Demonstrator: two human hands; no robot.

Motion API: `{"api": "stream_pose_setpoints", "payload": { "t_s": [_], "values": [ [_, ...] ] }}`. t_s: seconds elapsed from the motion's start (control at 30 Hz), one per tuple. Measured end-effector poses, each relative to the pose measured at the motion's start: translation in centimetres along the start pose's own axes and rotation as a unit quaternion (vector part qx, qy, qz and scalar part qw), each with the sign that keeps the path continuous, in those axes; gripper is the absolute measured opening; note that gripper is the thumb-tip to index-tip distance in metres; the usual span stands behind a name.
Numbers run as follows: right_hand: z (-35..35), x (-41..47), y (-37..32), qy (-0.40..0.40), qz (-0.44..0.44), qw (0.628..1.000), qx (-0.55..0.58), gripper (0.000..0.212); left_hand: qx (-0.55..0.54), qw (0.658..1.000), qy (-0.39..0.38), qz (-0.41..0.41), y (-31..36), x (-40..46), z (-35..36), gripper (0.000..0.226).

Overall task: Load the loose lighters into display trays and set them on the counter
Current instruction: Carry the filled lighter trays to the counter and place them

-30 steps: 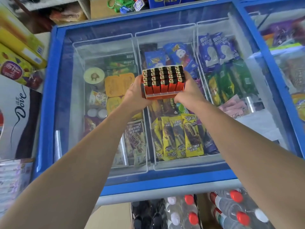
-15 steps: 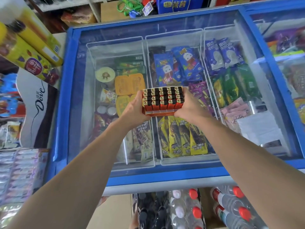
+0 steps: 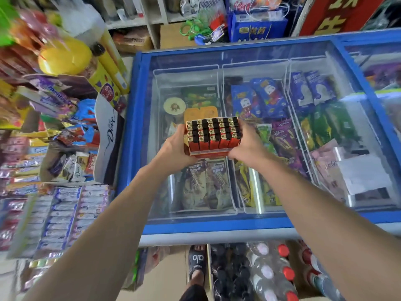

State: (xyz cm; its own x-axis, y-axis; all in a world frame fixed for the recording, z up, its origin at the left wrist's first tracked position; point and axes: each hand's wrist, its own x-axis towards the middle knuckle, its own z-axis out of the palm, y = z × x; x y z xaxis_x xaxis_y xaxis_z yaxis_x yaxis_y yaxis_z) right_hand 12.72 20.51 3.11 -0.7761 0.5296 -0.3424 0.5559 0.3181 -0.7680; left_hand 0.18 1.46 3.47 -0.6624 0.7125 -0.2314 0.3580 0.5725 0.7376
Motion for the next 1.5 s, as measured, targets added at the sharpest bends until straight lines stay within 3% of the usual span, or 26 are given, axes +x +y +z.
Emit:
{"api": "stream_pose_setpoints", "payload": {
  "t_s": [0.2, 0.4, 0.57, 0.8, 1.2, 1.5],
  "values": [
    [3.2, -1.9, -4.9, 0.013, -0.014, 1.000, -0.023, 0.088, -0.015, 1.000, -0.001, -0.009, -1.8, -3.0, -5.4, 0.073],
    [6.2, -4.9, -8.9, -0.029, -0.062, 0.998, 0.004, 0.079, -0.003, 0.999, 0.039, -0.012, -3.3, -8.2, -9.2, 0.079],
    [9.3, -8.0, -10.8, -0.113, -0.102, 0.986, 0.063, 0.079, 0.022, 0.995, 0.095, -0.030, -4.2, -14.6, -10.7, 0.083],
    [14.7, -12.5, -13.6, -0.165, -0.170, 0.971, 0.037, 0.080, -0.020, 0.982, 0.161, -0.099, -6.6, -24.5, -11.9, 0.090],
    [27.3, -20.5, -20.1, -0.284, -0.257, 0.924, -0.009, 0.073, -0.028, 0.949, 0.254, -0.185, -13.8, -40.8, -16.1, 0.098],
    [41.9, -27.4, -28.4, -0.301, -0.295, 0.906, -0.037, 0.077, -0.110, 0.924, 0.287, -0.228, -23.0, -52.5, -24.3, 0.106]
  ]
}}
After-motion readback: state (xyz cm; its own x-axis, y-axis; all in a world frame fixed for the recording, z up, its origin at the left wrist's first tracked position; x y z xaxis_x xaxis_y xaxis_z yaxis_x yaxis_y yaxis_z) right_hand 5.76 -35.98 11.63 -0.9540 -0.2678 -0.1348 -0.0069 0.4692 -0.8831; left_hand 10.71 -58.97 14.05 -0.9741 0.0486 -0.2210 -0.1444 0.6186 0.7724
